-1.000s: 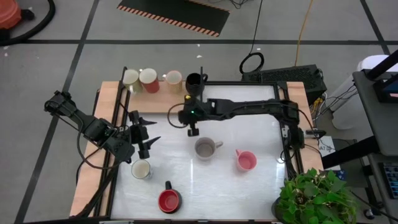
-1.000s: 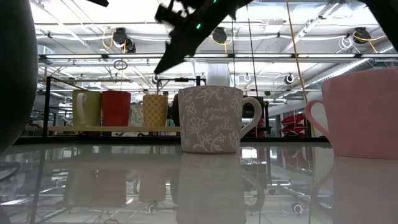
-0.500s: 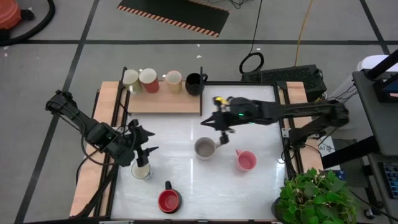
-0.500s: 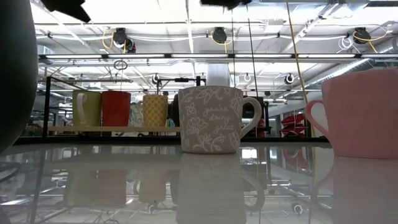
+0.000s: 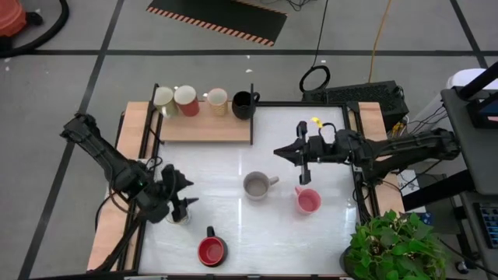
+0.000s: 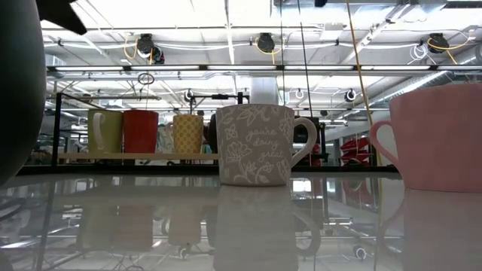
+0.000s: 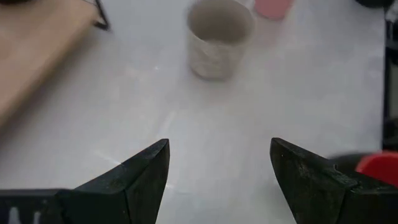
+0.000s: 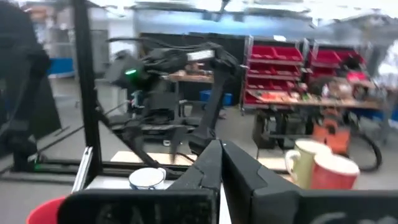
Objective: Place coffee mugs
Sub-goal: Put the blue patterned mug on the shelf
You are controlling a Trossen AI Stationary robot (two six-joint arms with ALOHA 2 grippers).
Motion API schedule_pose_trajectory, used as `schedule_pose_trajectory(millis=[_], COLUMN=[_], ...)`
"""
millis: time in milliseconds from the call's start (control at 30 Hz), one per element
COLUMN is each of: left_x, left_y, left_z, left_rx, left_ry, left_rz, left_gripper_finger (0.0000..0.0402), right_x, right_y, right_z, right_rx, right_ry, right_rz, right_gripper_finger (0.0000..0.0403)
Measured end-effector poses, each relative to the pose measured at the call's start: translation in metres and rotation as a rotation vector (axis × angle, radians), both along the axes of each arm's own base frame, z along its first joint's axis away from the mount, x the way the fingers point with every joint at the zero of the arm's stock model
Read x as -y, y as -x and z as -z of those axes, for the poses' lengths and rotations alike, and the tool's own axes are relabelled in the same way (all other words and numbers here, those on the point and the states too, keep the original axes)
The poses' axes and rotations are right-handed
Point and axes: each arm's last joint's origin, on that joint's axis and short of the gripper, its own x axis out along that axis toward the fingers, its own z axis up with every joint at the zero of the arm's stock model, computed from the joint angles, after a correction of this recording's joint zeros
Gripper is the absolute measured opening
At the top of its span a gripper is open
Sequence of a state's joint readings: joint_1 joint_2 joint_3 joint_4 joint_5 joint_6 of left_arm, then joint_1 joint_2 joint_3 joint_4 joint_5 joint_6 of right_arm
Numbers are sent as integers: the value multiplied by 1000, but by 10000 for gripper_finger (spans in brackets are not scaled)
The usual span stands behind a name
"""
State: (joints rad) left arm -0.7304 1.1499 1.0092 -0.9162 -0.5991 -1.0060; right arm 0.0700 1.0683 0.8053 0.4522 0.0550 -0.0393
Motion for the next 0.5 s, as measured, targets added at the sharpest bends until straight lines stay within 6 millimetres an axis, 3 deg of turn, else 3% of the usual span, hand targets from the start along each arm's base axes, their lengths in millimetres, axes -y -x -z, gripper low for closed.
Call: schedule_pose_trajectory(millis=[267,500], left_x=[35,42], left_y=[-8,-1], left_z=[31,39], left_rx=[-188,-261], left_ry=[137,223], left_rz=[31,-74], left_gripper_finger=[282,282], right_x=[-7,-15], right_y=[0,1], right_z=[2,2], right_rx=[-20,-14], right_ry=[-140,-152], right_rz=[-24,-58], right_gripper_finger=[4,4])
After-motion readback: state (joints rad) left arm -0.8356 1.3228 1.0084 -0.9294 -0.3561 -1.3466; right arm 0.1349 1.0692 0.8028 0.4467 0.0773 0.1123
